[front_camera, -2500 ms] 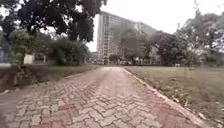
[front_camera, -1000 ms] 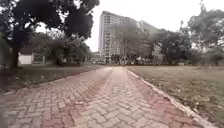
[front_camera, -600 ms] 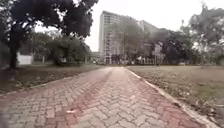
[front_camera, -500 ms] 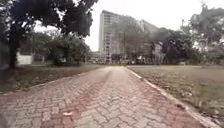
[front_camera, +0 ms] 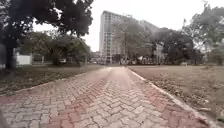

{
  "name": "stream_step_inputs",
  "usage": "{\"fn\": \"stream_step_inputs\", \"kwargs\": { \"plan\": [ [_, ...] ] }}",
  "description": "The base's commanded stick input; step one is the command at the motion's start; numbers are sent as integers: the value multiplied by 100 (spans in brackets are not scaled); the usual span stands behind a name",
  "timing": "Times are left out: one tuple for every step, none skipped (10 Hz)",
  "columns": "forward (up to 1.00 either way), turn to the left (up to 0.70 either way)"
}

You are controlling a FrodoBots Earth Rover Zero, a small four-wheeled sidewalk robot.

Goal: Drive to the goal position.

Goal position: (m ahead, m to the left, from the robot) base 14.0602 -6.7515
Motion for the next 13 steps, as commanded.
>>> {"fn": "stream_step_inputs", "kwargs": {
  "plan": [
    [70,0],
    [70,0],
    [70,0],
    [70,0],
    [70,0],
    [70,0],
    [70,0],
    [70,0],
    [70,0],
    [70,0],
    [70,0],
    [70,0],
    [70,0]
  ]
}}
